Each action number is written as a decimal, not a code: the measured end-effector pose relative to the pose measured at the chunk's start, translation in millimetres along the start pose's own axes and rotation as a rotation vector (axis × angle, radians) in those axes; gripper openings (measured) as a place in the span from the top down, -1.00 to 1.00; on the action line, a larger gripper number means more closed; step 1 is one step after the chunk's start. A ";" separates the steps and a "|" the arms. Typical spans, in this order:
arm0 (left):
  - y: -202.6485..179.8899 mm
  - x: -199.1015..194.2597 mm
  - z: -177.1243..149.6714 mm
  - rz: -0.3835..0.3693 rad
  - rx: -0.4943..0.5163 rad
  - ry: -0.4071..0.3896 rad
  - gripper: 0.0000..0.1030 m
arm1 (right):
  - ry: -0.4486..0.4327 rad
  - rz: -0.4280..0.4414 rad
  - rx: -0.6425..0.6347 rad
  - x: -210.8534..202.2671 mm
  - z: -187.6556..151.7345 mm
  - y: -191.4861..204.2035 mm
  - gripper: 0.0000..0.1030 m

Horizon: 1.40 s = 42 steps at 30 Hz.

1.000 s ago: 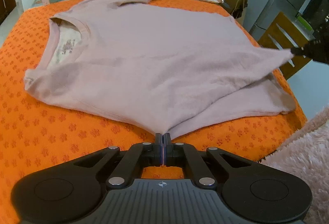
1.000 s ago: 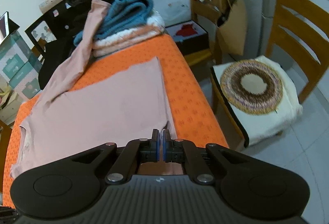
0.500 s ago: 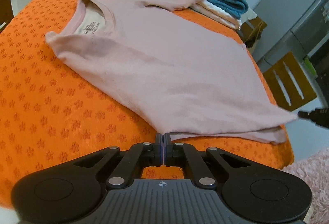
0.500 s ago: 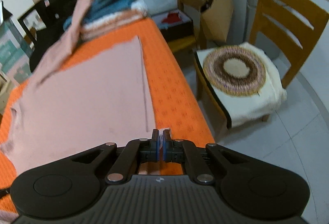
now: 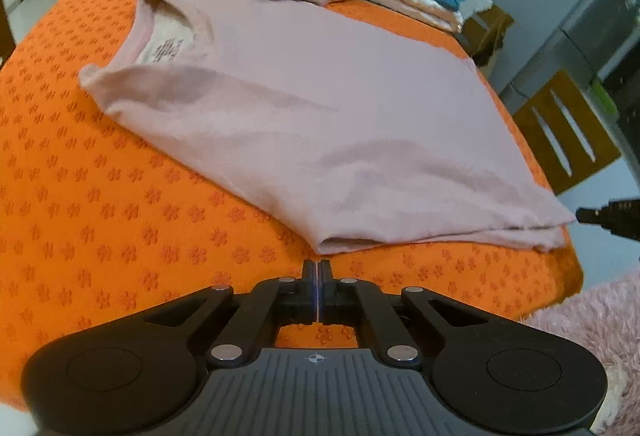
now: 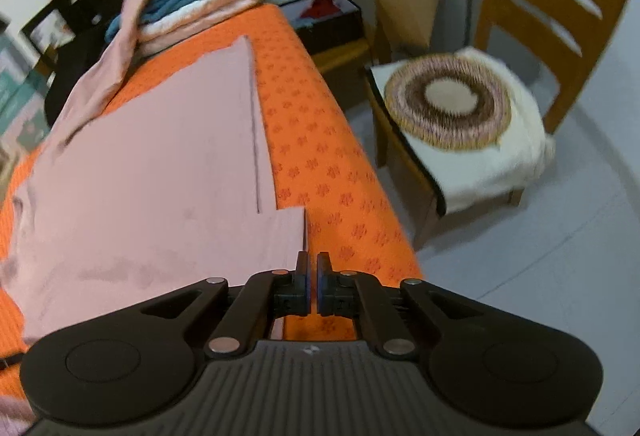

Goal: Fold clothes

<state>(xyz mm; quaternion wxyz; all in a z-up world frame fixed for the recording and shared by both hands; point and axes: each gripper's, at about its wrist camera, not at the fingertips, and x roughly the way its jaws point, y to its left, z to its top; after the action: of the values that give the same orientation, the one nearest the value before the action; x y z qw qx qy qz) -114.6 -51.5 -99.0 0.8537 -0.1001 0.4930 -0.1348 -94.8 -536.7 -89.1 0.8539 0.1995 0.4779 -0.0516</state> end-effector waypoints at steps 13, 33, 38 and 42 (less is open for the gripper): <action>-34.0 27.6 12.0 0.136 0.286 -0.017 0.88 | 0.051 0.101 0.153 31.6 -5.5 -2.0 0.72; -2.1 3.7 7.7 0.056 0.091 0.029 0.85 | 0.051 0.001 -0.139 6.8 -15.8 17.4 0.55; 13.9 -9.4 25.6 0.064 -0.036 -0.046 0.81 | 0.000 0.025 -0.299 -2.1 -4.8 46.3 0.54; 28.5 -5.3 49.2 0.107 -0.119 -0.111 0.80 | 0.010 0.124 -0.339 7.3 -1.1 65.9 0.54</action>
<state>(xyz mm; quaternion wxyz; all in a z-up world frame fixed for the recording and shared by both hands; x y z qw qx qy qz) -70.6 -21.0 -79.0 0.8781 -0.1315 0.4569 -0.0539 -73.3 -475.2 -76.6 0.8744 0.0822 0.4708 0.0834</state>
